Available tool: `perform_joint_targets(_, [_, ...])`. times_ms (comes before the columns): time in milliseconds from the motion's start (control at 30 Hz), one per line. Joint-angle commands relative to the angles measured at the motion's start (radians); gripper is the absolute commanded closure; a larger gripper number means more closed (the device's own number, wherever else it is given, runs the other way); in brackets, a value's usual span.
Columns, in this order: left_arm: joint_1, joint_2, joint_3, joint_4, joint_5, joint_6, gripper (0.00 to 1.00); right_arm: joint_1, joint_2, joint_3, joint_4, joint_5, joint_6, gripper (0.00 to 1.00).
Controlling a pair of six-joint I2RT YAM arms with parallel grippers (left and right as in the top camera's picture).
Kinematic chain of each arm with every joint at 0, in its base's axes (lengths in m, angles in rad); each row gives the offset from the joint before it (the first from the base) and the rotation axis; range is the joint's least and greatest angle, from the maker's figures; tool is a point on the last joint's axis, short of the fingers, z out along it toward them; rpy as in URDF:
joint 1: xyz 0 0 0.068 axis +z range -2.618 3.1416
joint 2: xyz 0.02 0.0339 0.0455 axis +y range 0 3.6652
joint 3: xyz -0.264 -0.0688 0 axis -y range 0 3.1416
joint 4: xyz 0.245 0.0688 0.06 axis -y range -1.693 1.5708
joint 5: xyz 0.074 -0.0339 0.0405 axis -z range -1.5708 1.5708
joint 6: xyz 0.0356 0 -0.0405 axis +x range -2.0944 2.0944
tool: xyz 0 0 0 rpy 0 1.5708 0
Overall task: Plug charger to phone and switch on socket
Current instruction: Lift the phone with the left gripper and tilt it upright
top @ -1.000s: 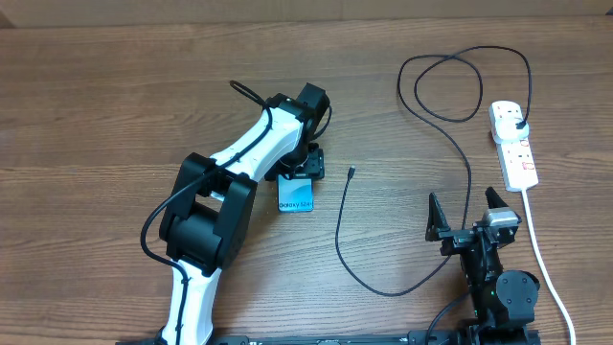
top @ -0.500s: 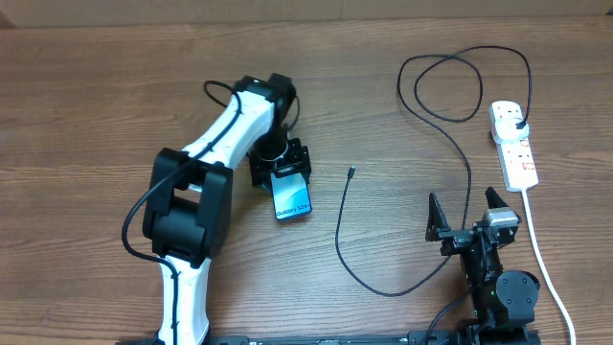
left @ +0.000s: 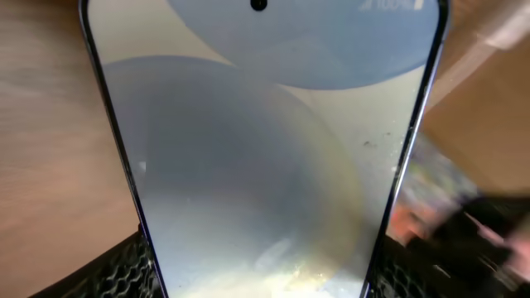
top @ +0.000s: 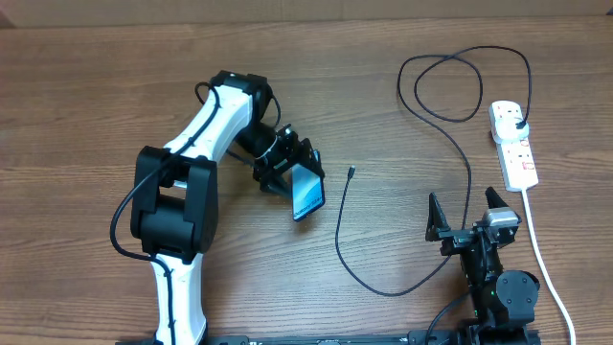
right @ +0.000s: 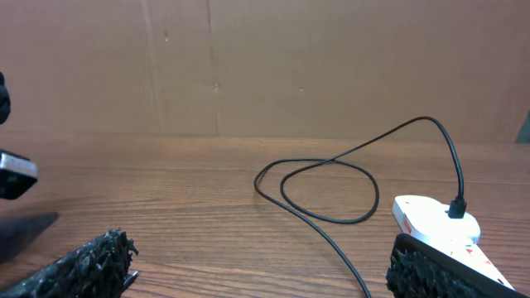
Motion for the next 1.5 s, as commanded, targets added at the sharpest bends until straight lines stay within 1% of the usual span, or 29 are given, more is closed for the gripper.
perform_joint_targets(0, [0.030,0.007,0.031,-0.025,0.306,0.077,0.30,0.005,-0.008,-0.010,0.007,0.002,-0.005,0.00])
perform_joint_targets(133, [0.058,0.007,0.030,-0.034,0.454,0.077,0.32,0.005,-0.008,-0.010,0.007,0.002,-0.005,0.00])
perform_joint_targets(167, [0.061,0.007,0.030,-0.035,0.471,0.077,0.32,0.005,-0.008,-0.010,0.007,0.002,-0.005,0.00])
perform_joint_targets(233, [0.077,0.007,0.031,-0.037,0.598,0.077,0.37,0.005,-0.008,-0.010,0.007,0.002,-0.005,0.00])
perform_joint_targets(400, [0.090,0.007,0.030,-0.037,0.731,0.076,0.37,0.005,-0.008,-0.010,0.007,0.002,-0.005,0.00])
perform_joint_targets(467, [0.098,0.007,0.031,-0.037,0.731,0.054,0.37,0.005,-0.008,-0.010,0.007,0.002,-0.005,0.00])
perform_joint_targets(600, [0.117,0.007,0.030,-0.048,0.732,0.054,0.37,0.005,-0.008,-0.010,0.007,0.002,-0.005,0.00])
perform_joint_targets(767, [0.150,0.007,0.030,-0.138,0.732,0.056,0.37,0.005,-0.008,-0.010,0.007,0.002,-0.005,0.00])
perform_joint_targets(867, [0.164,0.007,0.030,-0.174,0.732,0.058,0.40,0.005,-0.008,-0.010,0.007,0.002,-0.005,0.00])
perform_joint_targets(1267, [0.175,0.007,0.030,-0.179,0.732,0.085,0.41,0.005,-0.008,-0.010,0.007,0.002,-0.005,0.00])
perform_joint_targets(1467, [0.175,0.007,0.030,-0.227,0.732,0.117,0.41,0.005,-0.008,-0.010,0.007,0.002,-0.005,0.00])
